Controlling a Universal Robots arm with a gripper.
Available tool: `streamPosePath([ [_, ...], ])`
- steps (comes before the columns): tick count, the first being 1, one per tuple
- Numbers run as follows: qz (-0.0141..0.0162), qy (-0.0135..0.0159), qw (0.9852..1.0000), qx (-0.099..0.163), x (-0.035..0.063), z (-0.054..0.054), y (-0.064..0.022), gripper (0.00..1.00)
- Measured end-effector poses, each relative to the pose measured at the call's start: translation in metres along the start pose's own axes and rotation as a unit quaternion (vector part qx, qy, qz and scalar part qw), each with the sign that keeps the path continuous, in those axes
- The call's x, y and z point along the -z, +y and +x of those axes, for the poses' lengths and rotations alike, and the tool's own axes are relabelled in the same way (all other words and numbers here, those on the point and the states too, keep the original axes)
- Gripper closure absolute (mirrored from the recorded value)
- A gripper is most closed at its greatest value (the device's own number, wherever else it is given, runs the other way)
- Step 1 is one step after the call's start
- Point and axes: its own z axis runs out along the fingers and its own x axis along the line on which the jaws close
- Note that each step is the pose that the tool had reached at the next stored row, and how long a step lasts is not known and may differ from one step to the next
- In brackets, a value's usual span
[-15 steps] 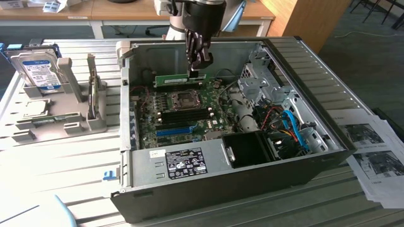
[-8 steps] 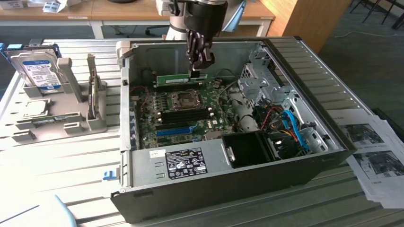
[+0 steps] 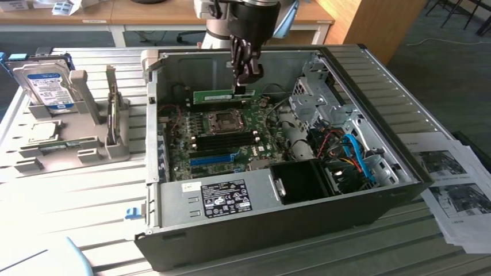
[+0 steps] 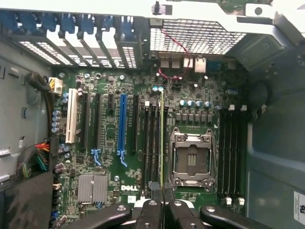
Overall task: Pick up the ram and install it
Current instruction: 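Pick up the ram and move it above insertion slot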
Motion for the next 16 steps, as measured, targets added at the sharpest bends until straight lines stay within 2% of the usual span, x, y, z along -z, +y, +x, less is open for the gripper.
streamPosePath([
  [6,0.0001,-0.0003,1.0,-0.003,-0.0009,0.0,-0.0001,0.89],
  [16,0.0013,-0.0002,1.0,-0.003,-0.0133,0.0,-0.0008,0.89],
])
